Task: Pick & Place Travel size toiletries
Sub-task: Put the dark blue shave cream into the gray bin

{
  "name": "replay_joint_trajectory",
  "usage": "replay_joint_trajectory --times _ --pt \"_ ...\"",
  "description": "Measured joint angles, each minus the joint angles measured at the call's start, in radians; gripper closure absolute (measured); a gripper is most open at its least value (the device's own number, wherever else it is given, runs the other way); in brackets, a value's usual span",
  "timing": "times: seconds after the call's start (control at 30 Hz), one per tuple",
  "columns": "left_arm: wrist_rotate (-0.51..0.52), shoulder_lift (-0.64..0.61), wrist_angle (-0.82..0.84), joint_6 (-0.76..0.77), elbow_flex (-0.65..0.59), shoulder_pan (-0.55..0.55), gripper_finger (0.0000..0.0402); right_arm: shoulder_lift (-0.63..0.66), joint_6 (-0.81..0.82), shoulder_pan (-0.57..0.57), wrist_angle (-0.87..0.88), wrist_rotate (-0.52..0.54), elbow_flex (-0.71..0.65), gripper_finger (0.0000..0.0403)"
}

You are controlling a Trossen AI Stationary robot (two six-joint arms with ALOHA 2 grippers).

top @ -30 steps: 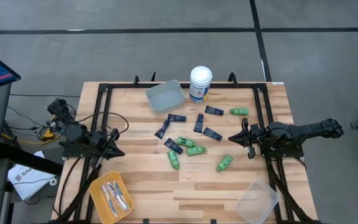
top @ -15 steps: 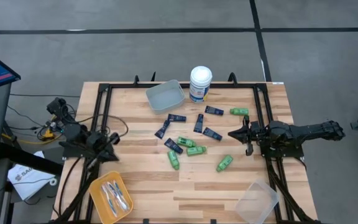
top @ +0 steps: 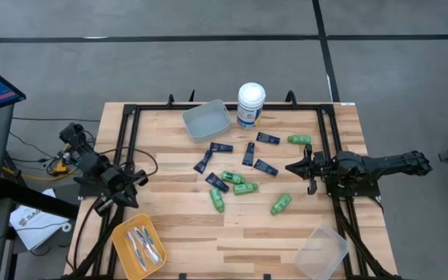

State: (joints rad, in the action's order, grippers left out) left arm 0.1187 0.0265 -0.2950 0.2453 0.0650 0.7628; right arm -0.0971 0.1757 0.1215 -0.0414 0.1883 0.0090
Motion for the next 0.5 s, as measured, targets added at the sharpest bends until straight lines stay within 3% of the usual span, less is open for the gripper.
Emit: replay_joint_trajectory --times 0.2,0.33,0.5 --pt "0.031 0.037 -0.245 -0.063 0.000 0.000 0.0401 0.000 0.000 0.000 0.000 0.000 0.000 0.0397" --pt "0.154 0.081 -0.460 -0.247 0.000 0.000 0.0401 0.000 0.000 0.000 0.000 0.000 0.000 0.0397" --pt "0.171 0.180 -0.768 -0.574 0.000 0.000 0.0401 0.000 0.000 0.000 0.000 0.000 0.000 0.0397"
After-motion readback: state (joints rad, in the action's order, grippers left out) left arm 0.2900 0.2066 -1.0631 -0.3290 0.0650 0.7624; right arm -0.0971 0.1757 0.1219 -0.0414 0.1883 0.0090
